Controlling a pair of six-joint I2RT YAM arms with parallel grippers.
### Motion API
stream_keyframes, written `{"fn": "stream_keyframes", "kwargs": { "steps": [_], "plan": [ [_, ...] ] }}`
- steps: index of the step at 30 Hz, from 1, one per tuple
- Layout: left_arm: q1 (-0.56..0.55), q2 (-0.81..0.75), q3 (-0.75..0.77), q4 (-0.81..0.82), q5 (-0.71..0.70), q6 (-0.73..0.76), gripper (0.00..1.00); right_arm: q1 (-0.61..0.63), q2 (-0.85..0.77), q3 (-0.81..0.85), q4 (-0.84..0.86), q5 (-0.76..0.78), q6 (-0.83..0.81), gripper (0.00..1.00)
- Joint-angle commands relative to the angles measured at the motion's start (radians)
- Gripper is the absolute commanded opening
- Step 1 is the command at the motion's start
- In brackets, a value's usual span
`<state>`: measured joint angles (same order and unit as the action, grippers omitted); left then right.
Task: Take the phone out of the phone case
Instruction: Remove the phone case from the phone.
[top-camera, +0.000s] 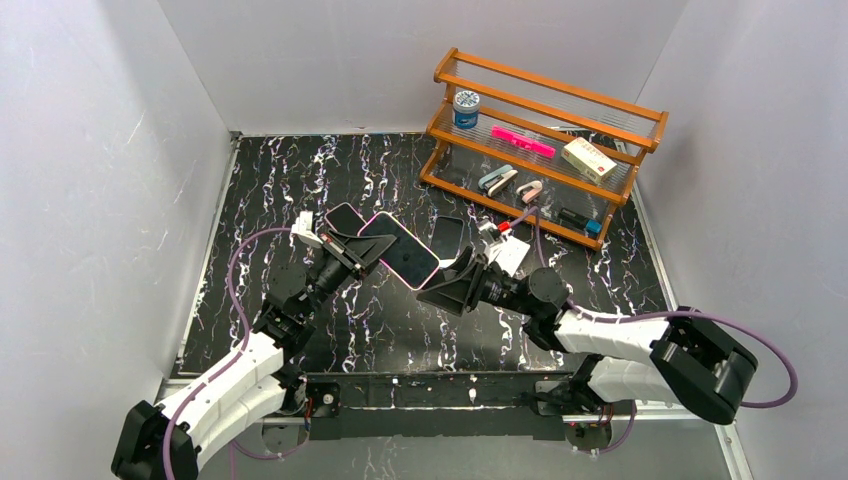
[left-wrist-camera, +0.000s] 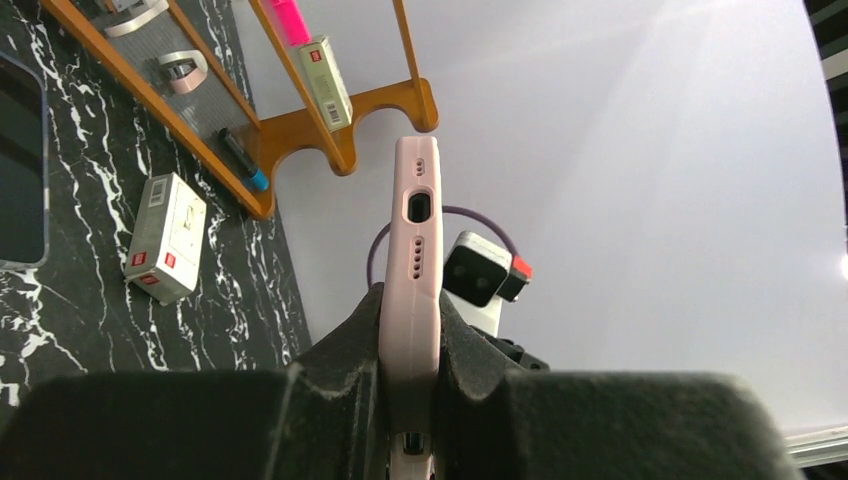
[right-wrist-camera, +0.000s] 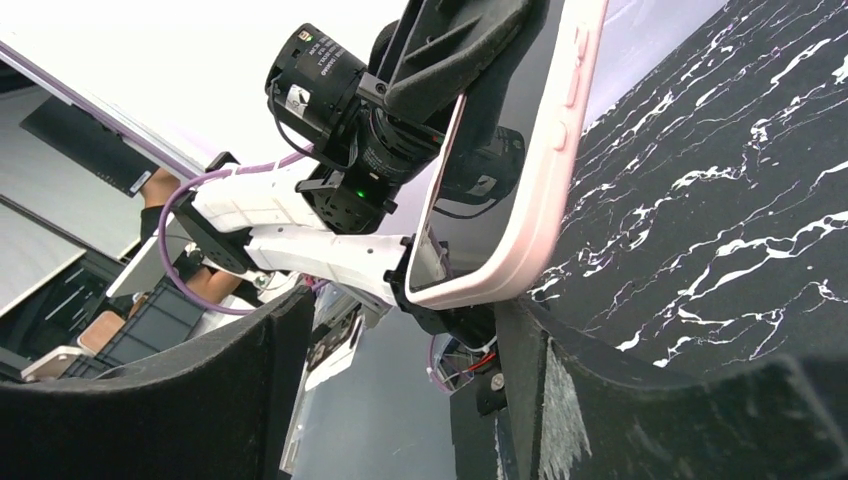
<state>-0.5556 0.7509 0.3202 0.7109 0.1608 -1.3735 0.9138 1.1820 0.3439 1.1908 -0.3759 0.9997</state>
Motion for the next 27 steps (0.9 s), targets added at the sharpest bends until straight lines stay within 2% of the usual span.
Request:
{"fn": "stream_keyframes", "kwargs": {
  "steps": [1, 6, 17, 19, 24, 27],
  "plan": [
    [0.000, -0.025, 0.006, 0.114, -0.039, -0.050, 0.00, 0.022, 0.040, 0.017, 0.136, 0.045, -0.016, 0.72],
    [0.000, -0.032, -0.001, 0.116, -0.039, -0.058, 0.00, 0.029, 0.065, 0.028, 0.177, 0.062, -0.023, 0.62],
    [0.000, -0.024, -0.013, 0.116, -0.037, -0.071, 0.00, 0.033, 0.086, 0.066, 0.144, 0.057, -0.064, 0.39],
    [0.000, -0.025, -0.012, 0.116, -0.037, -0.076, 0.00, 0.032, 0.097, 0.070, 0.140, 0.049, -0.077, 0.33],
    [0.000, -0.030, -0.032, 0.109, -0.041, -0.131, 0.00, 0.033, 0.114, 0.067, 0.153, 0.025, -0.136, 0.06],
    [0.000, 0.001, -0.033, 0.101, -0.005, -0.185, 0.00, 0.033, 0.111, 0.065, 0.144, 0.016, -0.205, 0.01]
  ]
}}
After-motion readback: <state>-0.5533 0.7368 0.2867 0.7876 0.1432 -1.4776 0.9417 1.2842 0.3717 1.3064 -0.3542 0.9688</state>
